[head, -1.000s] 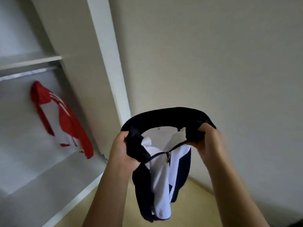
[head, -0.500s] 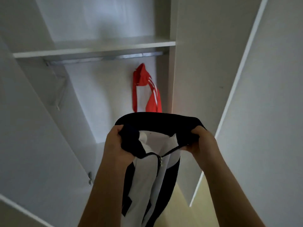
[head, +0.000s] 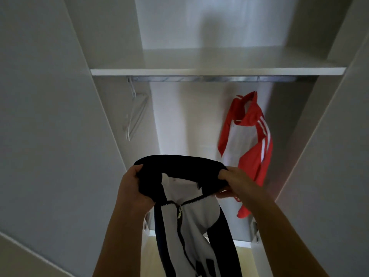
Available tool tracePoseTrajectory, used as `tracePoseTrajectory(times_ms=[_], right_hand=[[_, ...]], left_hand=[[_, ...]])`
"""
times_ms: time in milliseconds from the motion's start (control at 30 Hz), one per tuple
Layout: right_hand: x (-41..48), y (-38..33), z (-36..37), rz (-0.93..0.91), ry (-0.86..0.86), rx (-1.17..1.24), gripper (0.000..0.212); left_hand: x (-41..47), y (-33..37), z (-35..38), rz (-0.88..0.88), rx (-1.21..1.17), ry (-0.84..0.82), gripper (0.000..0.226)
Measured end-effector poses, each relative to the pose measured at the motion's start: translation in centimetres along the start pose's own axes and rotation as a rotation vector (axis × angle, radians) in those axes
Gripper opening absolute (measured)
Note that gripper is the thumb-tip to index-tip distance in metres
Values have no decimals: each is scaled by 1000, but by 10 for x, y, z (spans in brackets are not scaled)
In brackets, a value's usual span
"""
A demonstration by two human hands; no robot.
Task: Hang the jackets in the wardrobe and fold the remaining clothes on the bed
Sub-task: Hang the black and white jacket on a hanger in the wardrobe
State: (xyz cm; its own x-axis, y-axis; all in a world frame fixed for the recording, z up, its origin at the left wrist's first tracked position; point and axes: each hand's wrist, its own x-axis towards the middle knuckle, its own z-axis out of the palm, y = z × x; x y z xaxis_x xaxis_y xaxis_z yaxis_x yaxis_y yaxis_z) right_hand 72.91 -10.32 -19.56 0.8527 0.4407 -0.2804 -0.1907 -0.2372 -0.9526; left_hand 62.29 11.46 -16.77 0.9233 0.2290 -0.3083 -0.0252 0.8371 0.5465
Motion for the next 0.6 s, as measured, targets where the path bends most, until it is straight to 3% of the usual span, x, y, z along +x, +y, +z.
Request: tracePoseTrajectory(times_ms=[100,167,200,300,367,500,600], right_hand=[[49,-10,8,116,-149,-243,20],[75,-16,16,182,-221,-393,21],[89,-18,21,208,-250,-456,22],[129,-21,38,243,-320,-685,21],[158,-21,53,157,-248,-834,34],[229,-43,100,-52,-13,-688,42],[281,-69,148,-48,-53,-452,40]], left_hand=[[41,18,-15,-10,32,89,21],[60,31,-20,-58,70,98,7],[69,37,-20,-83,86,101,5],[94,55,-23,-82,99,185,34],[106,68,-24,-61,97,224,32],[130,101,-29,-17,44,242,45],[146,127,-30,17,34,243,49]])
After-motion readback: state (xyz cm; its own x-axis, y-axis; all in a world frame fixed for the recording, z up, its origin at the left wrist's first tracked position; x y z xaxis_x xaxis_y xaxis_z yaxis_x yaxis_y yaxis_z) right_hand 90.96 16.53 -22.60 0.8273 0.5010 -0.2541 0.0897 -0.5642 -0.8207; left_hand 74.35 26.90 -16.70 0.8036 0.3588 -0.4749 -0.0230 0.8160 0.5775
